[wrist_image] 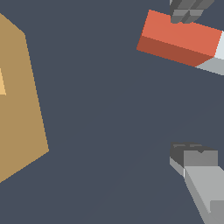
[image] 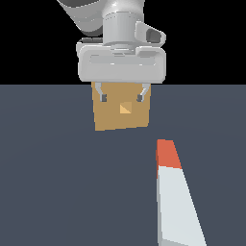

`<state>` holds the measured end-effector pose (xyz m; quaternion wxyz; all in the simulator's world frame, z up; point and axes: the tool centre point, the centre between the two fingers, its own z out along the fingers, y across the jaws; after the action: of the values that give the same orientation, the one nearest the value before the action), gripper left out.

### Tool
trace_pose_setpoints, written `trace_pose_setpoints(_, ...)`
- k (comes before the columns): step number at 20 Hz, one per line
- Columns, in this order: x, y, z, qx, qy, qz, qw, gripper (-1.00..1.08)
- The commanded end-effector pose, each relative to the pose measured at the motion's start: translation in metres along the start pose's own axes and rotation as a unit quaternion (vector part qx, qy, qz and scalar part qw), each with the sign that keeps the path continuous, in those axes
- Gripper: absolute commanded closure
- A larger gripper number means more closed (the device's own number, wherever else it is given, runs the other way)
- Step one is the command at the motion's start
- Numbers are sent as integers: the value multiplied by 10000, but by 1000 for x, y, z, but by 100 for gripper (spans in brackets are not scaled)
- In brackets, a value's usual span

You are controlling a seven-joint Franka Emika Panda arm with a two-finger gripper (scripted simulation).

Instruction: Insert the peg into the horizontal hole in a box.

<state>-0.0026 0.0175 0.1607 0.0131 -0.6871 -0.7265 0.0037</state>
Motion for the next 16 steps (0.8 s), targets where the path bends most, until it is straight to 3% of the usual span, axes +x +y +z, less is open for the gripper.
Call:
trace_pose_setpoints(1, 0, 0, 0, 0, 0, 0, 10000, -92)
trace_pose_setpoints(8, -13, 8, 7, -10, -8, 118, 9999, -92)
trace_pose_setpoints(16, -61, 32, 33, -46, -31, 533, 9986, -92)
